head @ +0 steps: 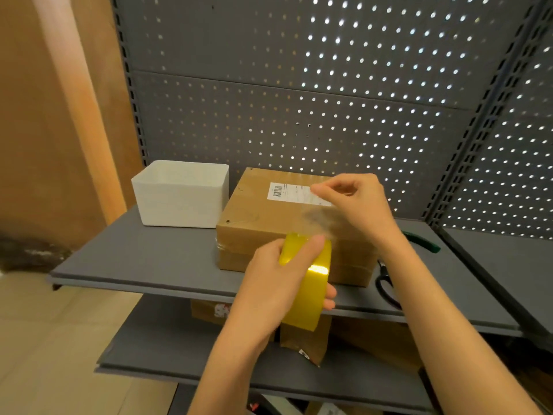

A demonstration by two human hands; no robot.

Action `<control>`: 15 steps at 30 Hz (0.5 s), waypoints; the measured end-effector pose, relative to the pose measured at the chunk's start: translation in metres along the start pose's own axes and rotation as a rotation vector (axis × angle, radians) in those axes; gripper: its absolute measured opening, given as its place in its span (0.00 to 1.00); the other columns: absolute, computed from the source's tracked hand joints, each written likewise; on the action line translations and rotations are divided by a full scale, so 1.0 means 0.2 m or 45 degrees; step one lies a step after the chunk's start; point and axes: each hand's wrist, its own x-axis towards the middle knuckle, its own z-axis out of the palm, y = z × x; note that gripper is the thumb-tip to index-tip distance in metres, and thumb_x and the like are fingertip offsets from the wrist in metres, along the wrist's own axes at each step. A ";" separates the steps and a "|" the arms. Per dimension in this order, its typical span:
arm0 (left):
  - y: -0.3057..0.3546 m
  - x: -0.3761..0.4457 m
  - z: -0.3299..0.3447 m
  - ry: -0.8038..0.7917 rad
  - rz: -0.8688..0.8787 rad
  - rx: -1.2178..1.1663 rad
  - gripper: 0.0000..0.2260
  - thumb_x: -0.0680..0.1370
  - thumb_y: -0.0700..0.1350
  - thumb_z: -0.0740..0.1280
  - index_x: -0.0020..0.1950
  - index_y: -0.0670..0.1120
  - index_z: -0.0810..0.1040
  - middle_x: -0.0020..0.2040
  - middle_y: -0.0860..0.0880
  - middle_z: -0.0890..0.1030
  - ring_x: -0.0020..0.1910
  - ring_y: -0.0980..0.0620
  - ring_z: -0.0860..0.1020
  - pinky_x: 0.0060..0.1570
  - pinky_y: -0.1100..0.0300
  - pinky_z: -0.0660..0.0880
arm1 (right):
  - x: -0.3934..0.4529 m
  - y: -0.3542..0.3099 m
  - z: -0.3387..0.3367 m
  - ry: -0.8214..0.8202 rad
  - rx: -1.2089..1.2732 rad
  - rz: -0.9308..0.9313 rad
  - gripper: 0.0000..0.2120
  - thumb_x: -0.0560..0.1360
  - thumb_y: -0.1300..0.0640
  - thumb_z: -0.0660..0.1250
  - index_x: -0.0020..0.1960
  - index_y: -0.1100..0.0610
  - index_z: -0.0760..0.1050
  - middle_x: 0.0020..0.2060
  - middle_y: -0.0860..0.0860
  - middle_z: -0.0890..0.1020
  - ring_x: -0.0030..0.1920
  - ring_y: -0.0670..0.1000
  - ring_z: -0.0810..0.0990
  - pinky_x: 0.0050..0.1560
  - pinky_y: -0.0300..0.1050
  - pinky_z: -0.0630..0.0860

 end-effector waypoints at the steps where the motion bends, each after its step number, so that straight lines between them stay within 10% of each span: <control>1: 0.00 0.00 0.01 0.004 -0.003 -0.015 0.11 0.75 0.52 0.65 0.51 0.45 0.77 0.33 0.42 0.83 0.30 0.48 0.82 0.31 0.59 0.80 | 0.01 0.02 0.01 -0.024 0.002 0.025 0.01 0.70 0.52 0.73 0.39 0.48 0.82 0.36 0.43 0.84 0.38 0.38 0.79 0.42 0.28 0.73; 15: -0.04 0.06 0.11 0.051 -0.042 -0.091 0.10 0.77 0.50 0.64 0.54 0.46 0.77 0.41 0.45 0.85 0.40 0.49 0.84 0.37 0.59 0.80 | 0.10 0.16 0.04 -0.288 -0.109 0.112 0.07 0.71 0.54 0.72 0.43 0.58 0.83 0.34 0.44 0.80 0.35 0.39 0.75 0.35 0.24 0.68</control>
